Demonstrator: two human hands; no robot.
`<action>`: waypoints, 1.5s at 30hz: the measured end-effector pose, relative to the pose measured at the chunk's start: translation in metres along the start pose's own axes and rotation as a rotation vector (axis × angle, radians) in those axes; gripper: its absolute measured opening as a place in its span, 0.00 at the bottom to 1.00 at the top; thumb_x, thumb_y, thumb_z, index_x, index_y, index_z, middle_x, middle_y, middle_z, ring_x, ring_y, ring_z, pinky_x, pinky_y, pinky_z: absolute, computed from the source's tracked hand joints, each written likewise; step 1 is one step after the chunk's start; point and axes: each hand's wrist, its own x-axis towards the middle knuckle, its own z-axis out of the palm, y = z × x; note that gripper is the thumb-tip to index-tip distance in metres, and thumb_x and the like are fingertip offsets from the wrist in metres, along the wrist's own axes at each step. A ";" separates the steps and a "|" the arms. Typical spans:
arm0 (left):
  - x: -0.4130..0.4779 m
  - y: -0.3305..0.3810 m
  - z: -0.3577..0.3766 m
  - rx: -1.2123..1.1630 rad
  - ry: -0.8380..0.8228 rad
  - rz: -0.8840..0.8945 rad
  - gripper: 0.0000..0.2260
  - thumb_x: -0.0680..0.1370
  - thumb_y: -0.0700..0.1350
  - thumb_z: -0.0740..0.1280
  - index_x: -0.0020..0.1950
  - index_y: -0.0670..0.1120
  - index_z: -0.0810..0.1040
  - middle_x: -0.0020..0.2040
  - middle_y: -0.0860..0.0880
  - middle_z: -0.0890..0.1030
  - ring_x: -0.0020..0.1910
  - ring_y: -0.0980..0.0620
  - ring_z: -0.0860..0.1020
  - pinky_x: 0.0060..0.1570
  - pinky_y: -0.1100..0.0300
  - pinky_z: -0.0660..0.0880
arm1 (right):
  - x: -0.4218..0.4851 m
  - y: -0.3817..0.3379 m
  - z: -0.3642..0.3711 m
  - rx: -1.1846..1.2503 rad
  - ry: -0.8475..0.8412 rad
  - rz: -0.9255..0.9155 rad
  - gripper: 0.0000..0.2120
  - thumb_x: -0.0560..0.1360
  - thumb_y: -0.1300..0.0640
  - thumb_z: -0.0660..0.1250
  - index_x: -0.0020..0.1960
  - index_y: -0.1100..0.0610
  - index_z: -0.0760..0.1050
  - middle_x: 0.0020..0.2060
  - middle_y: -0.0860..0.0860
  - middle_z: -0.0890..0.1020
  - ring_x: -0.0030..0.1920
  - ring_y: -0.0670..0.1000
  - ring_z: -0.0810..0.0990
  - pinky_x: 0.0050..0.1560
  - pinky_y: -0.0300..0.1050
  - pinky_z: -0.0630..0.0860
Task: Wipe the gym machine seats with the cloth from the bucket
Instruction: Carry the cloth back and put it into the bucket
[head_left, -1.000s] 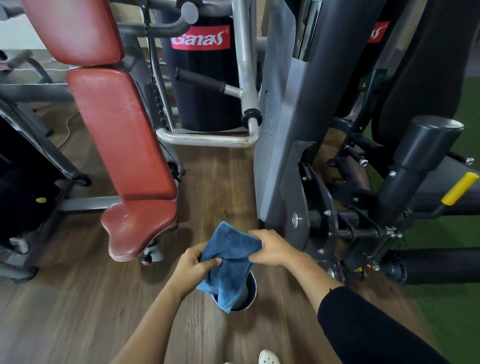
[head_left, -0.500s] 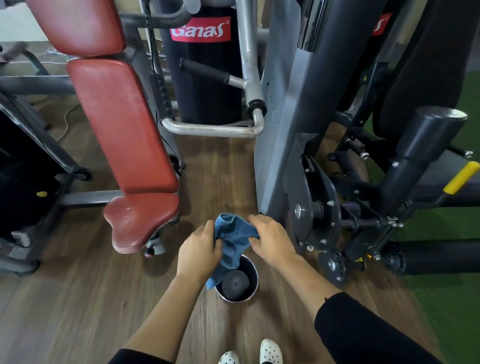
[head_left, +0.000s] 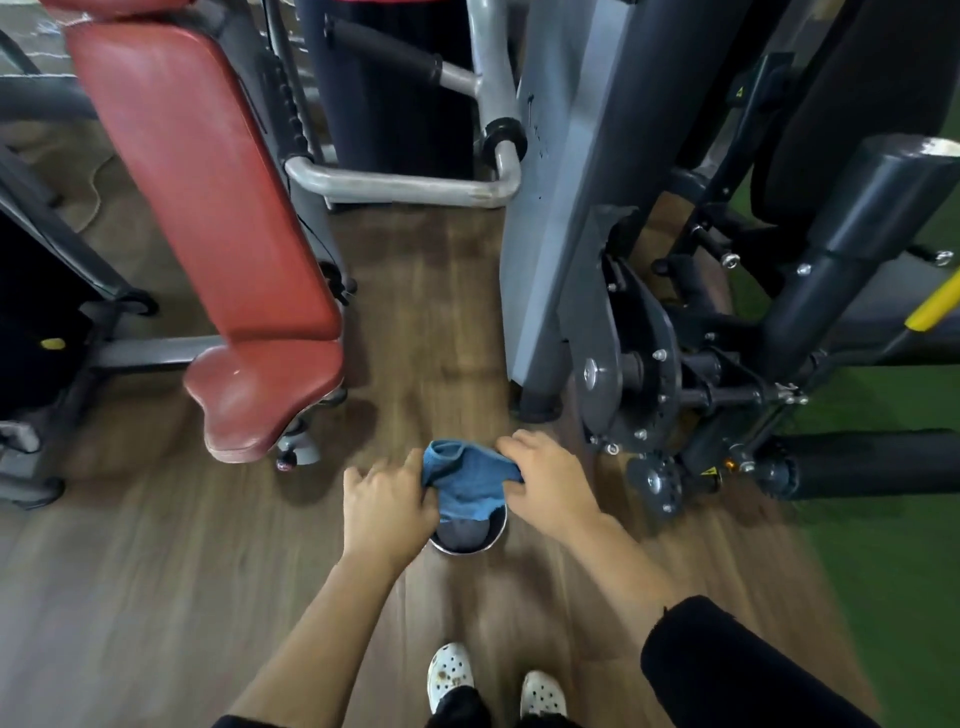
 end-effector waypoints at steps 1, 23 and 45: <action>-0.005 0.001 0.007 -0.024 -0.006 -0.015 0.07 0.65 0.47 0.60 0.40 0.46 0.73 0.28 0.48 0.75 0.30 0.44 0.74 0.38 0.54 0.65 | -0.003 0.003 0.005 0.001 -0.001 -0.001 0.11 0.63 0.65 0.63 0.39 0.53 0.64 0.36 0.45 0.65 0.41 0.52 0.68 0.37 0.44 0.62; -0.020 -0.079 0.401 -0.075 -0.302 -0.178 0.05 0.72 0.47 0.61 0.48 0.49 0.71 0.38 0.51 0.77 0.39 0.48 0.73 0.47 0.59 0.57 | 0.026 0.186 0.356 -0.023 -0.120 0.093 0.07 0.66 0.62 0.62 0.39 0.55 0.64 0.26 0.47 0.63 0.31 0.52 0.64 0.27 0.43 0.56; 0.045 -0.132 0.578 0.131 0.023 0.116 0.12 0.68 0.52 0.72 0.48 0.49 0.81 0.38 0.51 0.80 0.40 0.46 0.77 0.34 0.53 0.72 | 0.103 0.295 0.533 -0.200 0.056 -0.100 0.24 0.72 0.57 0.66 0.67 0.58 0.69 0.58 0.54 0.77 0.57 0.56 0.76 0.58 0.51 0.74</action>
